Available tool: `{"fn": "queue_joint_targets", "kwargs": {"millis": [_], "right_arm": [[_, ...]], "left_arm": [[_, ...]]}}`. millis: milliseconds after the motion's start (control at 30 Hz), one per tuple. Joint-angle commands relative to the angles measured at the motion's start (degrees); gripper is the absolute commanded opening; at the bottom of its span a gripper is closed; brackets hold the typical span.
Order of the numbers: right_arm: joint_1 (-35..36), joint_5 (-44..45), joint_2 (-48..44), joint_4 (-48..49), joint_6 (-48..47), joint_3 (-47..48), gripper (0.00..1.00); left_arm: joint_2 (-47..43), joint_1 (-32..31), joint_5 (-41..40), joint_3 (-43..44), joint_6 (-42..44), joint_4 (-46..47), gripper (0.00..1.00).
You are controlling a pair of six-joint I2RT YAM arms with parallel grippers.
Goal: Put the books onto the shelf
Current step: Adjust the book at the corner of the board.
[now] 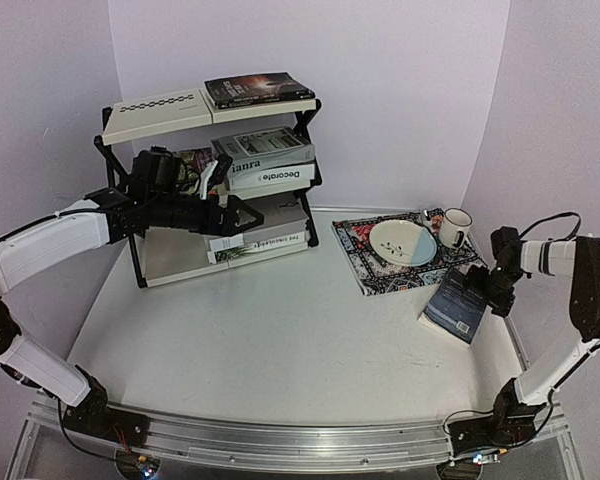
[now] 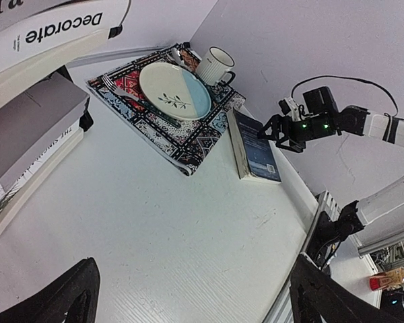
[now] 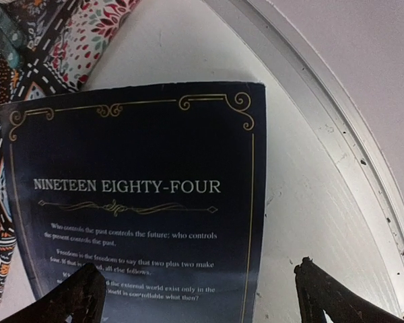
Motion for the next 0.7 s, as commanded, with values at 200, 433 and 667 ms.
{"fn": "queue_joint_targets", "kwargs": {"millis": [200, 433, 667], "right_arm": [[0.1, -10.8, 4.9, 2.5, 0.4, -1.8, 0.81], [1.6, -16.3, -0.2, 2.4, 2.9, -9.6, 0.71], [16.8, -12.6, -9.3, 0.7, 12.9, -16.4, 0.7]], "left_arm": [[2.0, -0.8, 3.4, -0.9, -1.0, 3.7, 1.0], [6.7, -3.5, 1.8, -1.1, -2.0, 6.8, 1.0], [15.0, -8.9, -0.4, 2.9, -1.4, 9.5, 0.99]]}}
